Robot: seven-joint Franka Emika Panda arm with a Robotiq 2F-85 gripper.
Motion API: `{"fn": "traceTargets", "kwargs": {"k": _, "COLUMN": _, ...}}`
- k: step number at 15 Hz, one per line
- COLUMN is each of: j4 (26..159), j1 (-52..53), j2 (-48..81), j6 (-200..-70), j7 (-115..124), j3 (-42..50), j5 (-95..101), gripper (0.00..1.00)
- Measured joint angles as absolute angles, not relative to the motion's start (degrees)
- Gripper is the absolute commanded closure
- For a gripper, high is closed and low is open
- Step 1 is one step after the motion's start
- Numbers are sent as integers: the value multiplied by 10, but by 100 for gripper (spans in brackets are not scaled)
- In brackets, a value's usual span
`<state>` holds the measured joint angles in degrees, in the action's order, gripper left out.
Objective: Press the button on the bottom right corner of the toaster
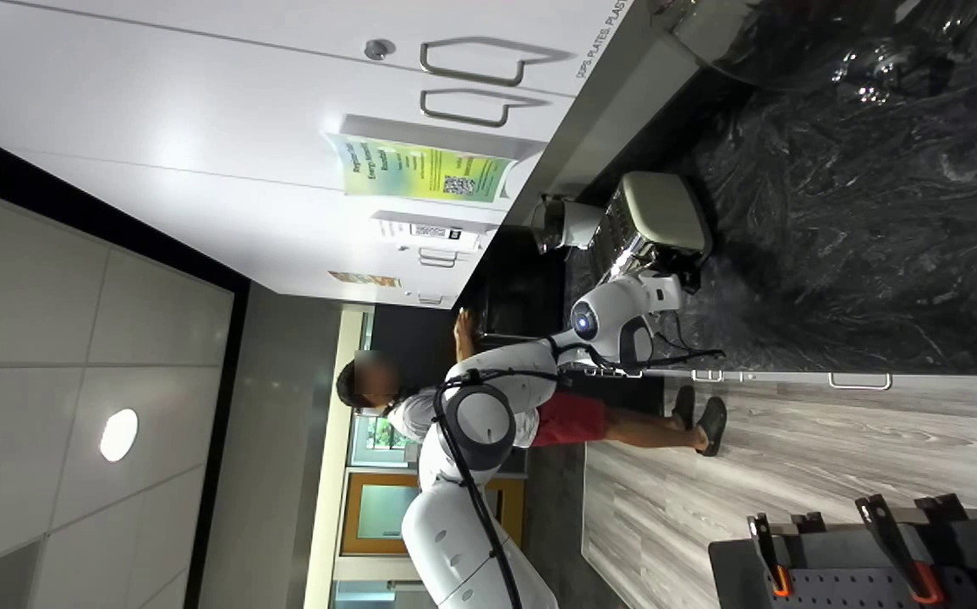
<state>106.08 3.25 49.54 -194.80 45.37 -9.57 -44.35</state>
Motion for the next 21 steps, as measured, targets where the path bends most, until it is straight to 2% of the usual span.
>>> {"fn": "traceTargets", "kwargs": {"k": 12, "j4": 1045, "j1": 39, "j2": 496, "j6": -1915, "j7": 452, "j3": -87, "j5": -443, "gripper": 100}}
{"fn": "traceTargets", "kwargs": {"k": 15, "j4": 1044, "j1": 68, "j2": 493, "j6": -1889, "j7": 453, "j3": -51, "j5": -443, "gripper": 100}}
{"fn": "traceTargets", "kwargs": {"k": 21, "j4": 1131, "j1": 97, "j2": 418, "j6": -1889, "j7": 444, "j3": -33, "j5": -444, "gripper": 100}}
